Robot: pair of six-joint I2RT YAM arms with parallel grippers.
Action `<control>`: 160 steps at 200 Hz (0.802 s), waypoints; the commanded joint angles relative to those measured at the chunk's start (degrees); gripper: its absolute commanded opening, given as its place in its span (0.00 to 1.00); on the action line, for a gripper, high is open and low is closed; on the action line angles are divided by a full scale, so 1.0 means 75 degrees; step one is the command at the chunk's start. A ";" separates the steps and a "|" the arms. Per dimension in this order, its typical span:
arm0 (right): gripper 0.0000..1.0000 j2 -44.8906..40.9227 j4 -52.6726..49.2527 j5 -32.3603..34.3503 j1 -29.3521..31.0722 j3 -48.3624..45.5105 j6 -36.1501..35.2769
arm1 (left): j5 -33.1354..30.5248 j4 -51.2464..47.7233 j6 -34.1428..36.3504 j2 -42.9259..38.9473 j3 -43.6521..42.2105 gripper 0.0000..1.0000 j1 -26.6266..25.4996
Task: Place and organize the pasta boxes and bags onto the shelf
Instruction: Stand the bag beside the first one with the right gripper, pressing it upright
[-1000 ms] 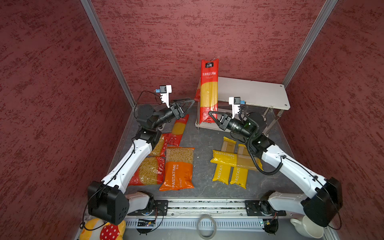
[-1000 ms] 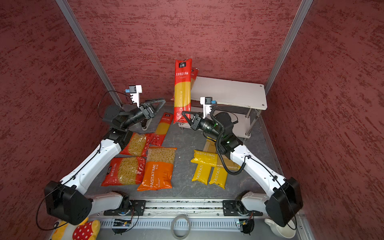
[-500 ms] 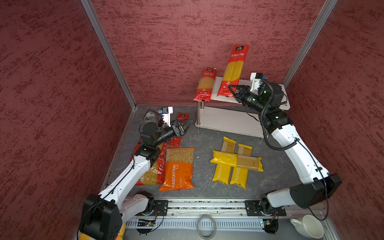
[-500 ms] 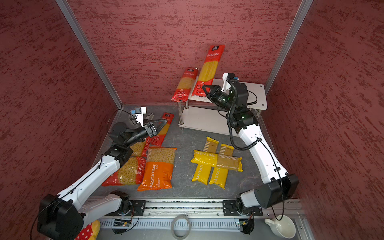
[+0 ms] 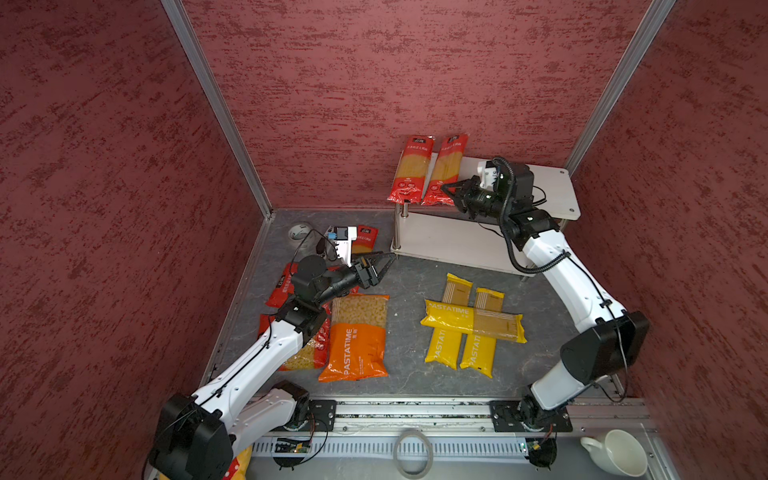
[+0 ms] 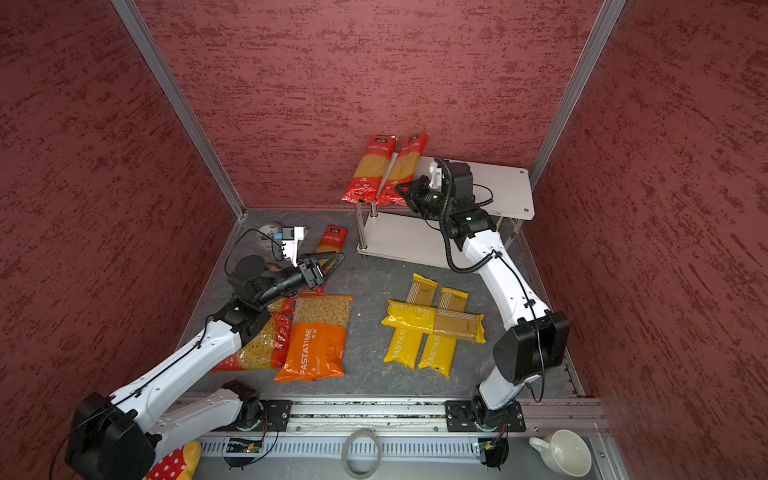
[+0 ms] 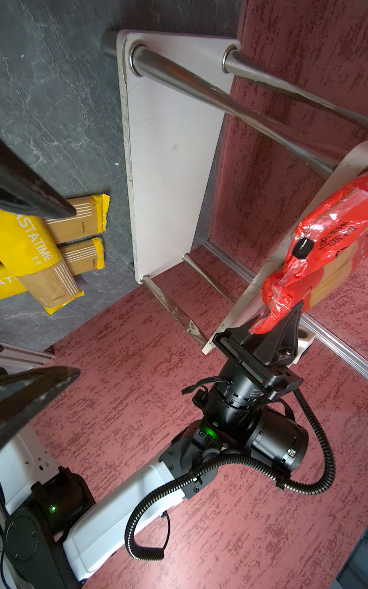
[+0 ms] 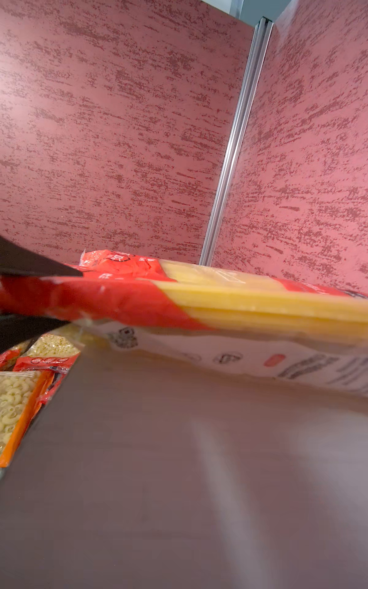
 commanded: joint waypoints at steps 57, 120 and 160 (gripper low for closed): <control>0.00 0.0107 0.0461 -0.1022 -0.0193 0.0524 -0.0206 | -0.0199 0.0086 0.0247 0.0086 -0.0064 0.72 -0.0074; 0.00 0.0463 0.0853 -0.1500 -0.0292 0.0248 0.0189 | -0.0272 0.0028 0.0276 0.0081 -0.0076 0.72 -0.0133; 0.10 0.0439 0.1034 -0.1598 -0.0285 -0.0043 0.0354 | -0.0349 -0.0019 0.0335 0.0128 -0.0075 0.72 -0.0159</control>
